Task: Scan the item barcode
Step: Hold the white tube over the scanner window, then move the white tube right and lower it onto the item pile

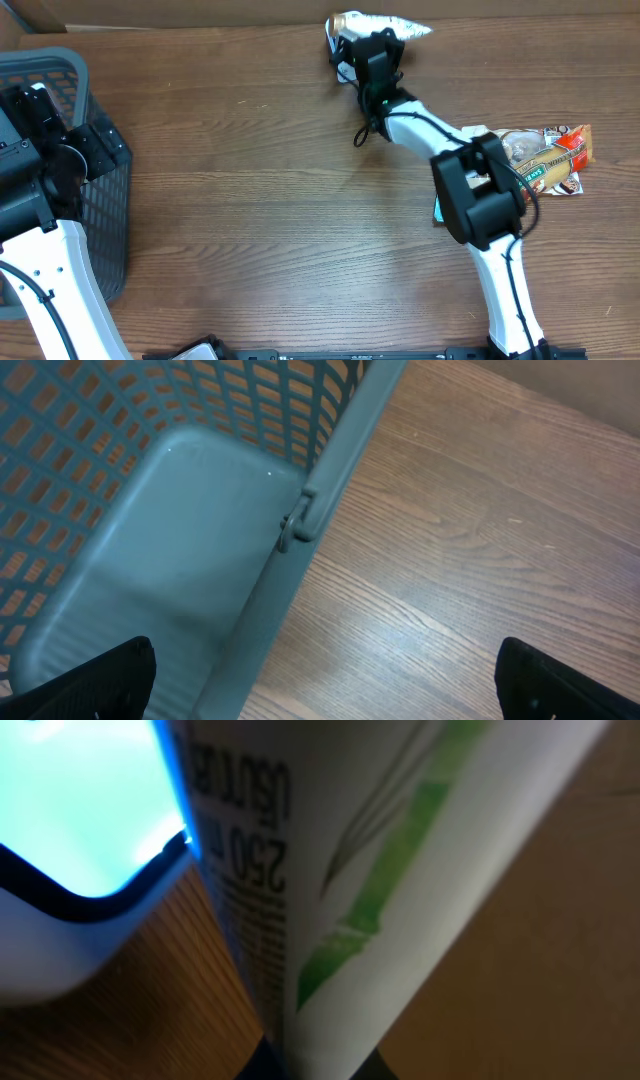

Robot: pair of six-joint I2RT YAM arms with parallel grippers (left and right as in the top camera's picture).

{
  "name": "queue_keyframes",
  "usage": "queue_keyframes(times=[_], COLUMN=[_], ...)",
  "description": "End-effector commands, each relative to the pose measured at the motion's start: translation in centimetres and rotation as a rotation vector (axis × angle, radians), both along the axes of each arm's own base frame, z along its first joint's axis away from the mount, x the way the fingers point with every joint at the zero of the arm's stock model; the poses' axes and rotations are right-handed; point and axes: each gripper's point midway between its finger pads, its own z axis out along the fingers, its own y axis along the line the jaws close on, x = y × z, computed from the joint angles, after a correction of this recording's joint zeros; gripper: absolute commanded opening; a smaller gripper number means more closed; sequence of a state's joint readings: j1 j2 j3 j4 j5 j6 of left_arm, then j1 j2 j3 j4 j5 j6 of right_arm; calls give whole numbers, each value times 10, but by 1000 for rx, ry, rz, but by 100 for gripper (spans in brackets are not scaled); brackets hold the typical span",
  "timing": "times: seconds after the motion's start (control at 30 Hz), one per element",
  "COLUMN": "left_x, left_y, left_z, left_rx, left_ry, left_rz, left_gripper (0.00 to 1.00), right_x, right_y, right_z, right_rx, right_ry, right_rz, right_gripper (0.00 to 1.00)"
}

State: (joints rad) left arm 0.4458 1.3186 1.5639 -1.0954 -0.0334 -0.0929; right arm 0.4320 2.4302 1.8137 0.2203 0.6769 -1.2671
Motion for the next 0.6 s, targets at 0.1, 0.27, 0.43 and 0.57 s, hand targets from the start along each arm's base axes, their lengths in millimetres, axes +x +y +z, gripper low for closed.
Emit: queue_keyframes(times=[0.1, 0.27, 0.43, 0.57], left_x=[1, 1, 1, 1], left_y=[0, 0, 0, 0], left_z=[1, 1, 1, 1], left_rx=[11, 11, 11, 11], left_ry=[3, 3, 3, 3], left_rz=[-22, -22, -22, -22], left_gripper=[99, 100, 100, 100], right_x=[-50, -112, -200, -251], right_y=[-20, -7, 26, 29], right_z=[211, 231, 234, 235], right_rx=[479, 903, 1393, 1489], right_ry=[-281, -108, 354, 615], right_rz=[-85, -94, -34, -7], right_gripper=[4, 4, 4, 4])
